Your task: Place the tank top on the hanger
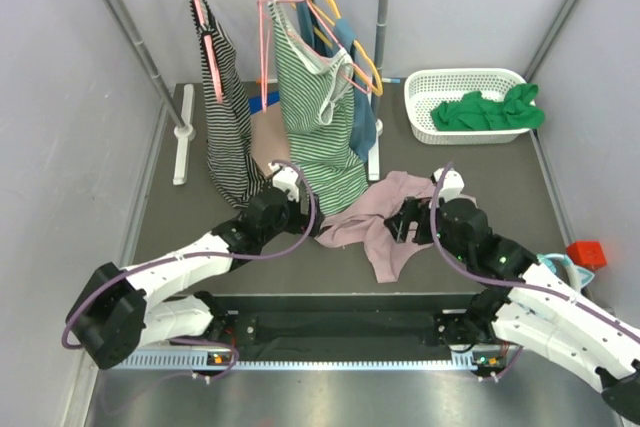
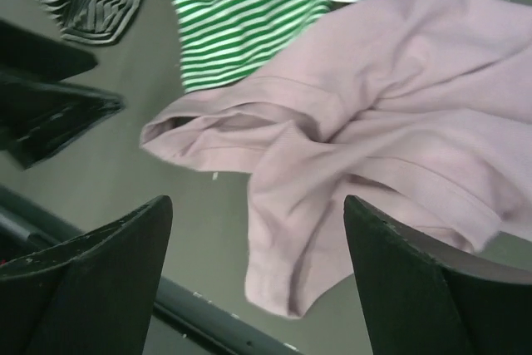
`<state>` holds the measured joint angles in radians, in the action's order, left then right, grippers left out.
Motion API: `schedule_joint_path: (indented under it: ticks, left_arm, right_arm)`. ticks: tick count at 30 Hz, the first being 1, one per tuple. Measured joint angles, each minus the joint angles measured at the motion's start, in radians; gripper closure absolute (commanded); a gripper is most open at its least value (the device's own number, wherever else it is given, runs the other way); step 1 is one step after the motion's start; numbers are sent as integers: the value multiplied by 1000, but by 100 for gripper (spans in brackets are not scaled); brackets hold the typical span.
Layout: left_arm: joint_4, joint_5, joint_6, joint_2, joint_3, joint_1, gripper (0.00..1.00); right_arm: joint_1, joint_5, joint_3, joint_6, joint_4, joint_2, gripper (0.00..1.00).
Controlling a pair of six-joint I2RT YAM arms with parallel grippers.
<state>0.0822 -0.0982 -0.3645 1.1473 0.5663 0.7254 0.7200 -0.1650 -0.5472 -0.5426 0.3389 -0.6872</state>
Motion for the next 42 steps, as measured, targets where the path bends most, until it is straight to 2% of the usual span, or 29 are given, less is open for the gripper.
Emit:
schedule_joint_path:
  ticks: [6, 9, 13, 16, 21, 28, 42]
  left_arm:
    - [-1, -93, 2, -40, -87, 0, 2]
    - [0, -117, 2, -67, -93, -1, 2]
    - [1, -147, 5, -101, -93, -1, 2]
    - [0, -163, 8, -109, -94, -1, 2]
    - [0, -171, 8, -111, -96, -1, 2]
    - [0, -174, 7, -156, -105, -1, 1]
    - [0, -171, 0, -177, -112, -1, 2]
  right_arm:
    - [189, -60, -25, 28, 6, 46, 15]
    - [329, -106, -79, 54, 5, 21, 15]
    - [519, -163, -227, 124, -35, -65, 15]
    - [579, -198, -380, 195, -74, -172, 15]
    - [588, -263, -644, 324, -168, -388, 13]
    - [571, -392, -920, 461, -268, -627, 13]
    - [327, -348, -1299, 488, -261, -986, 16]
